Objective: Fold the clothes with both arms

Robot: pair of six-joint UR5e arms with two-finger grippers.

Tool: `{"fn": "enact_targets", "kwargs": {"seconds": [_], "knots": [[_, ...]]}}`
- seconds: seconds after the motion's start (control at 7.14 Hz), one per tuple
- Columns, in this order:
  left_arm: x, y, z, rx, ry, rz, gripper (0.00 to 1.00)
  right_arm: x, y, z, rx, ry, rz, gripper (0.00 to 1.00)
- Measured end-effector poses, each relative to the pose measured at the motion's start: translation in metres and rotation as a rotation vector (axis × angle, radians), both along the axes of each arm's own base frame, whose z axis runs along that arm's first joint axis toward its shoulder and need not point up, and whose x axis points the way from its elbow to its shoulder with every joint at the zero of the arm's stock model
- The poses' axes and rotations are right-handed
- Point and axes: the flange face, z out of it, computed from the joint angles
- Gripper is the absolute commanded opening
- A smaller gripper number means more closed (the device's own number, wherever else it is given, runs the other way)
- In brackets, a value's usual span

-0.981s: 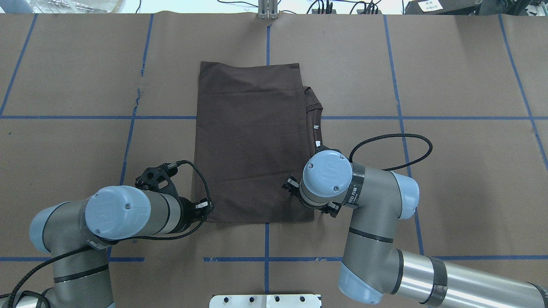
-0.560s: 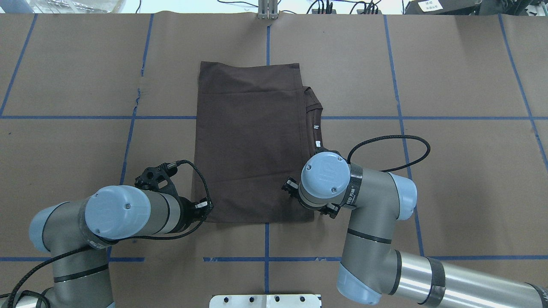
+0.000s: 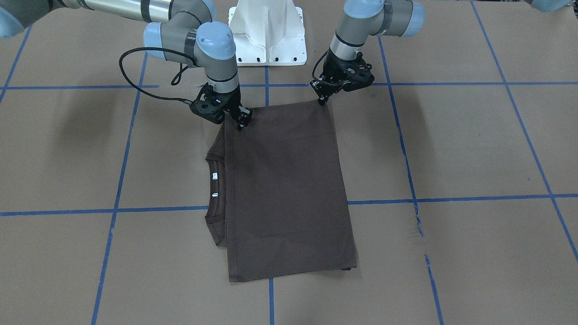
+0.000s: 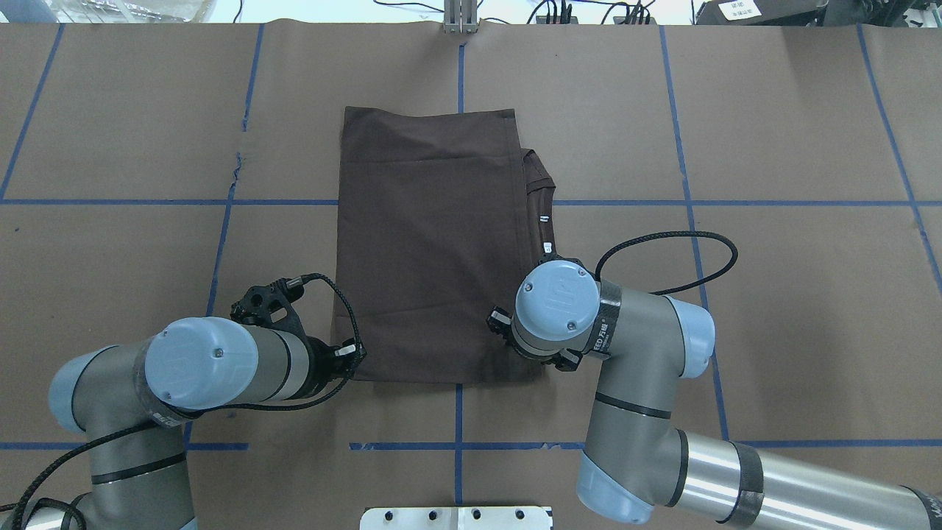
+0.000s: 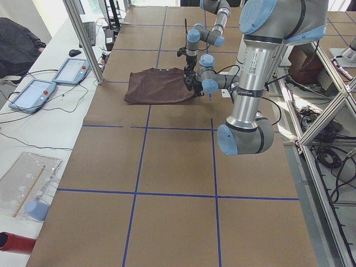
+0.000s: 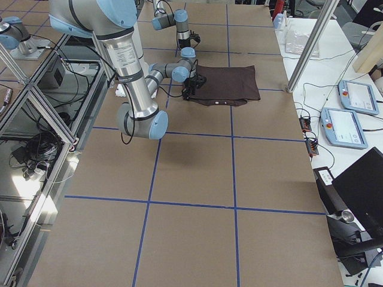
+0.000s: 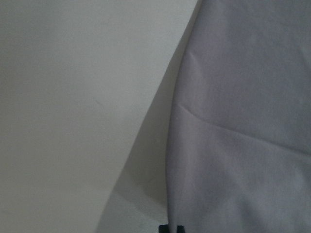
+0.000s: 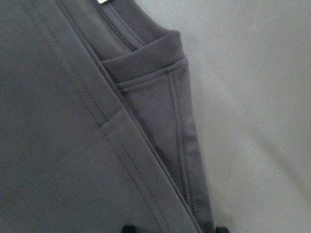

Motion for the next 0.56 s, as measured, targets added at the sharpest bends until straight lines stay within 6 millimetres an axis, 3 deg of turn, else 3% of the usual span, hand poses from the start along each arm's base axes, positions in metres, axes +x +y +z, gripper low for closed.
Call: {"fn": "enact_targets", "kwargs": {"seconds": [0.56], "knots": [[0.0, -0.001, 0.0, 0.0, -0.001, -0.002, 0.0, 0.005, -0.008, -0.013, 0.007, -0.023, 0.005, 0.0]]}}
